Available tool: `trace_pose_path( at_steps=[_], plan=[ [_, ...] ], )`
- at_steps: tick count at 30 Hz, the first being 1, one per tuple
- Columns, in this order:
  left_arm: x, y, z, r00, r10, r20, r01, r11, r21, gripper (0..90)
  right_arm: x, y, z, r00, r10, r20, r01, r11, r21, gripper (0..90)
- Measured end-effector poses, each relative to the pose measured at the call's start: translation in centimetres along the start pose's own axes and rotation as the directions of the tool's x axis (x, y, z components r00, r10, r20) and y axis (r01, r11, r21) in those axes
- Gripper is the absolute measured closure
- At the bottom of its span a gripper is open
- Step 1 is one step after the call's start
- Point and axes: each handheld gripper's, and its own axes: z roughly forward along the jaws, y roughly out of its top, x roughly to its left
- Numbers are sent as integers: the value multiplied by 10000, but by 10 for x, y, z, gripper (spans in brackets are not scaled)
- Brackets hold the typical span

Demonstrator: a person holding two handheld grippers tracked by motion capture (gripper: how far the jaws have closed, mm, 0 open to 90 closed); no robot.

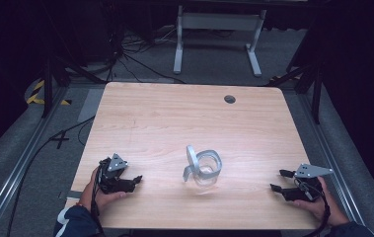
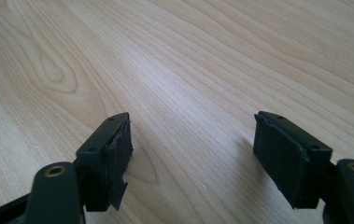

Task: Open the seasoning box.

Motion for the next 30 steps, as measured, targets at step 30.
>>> trace_pose_path(
  at_steps=[30],
  plan=[
    [0,1,3,9999,-99,29,99,9999,-57,168,0,0,0,10000,-47,-16,47,10000,-8,275]
  ],
)
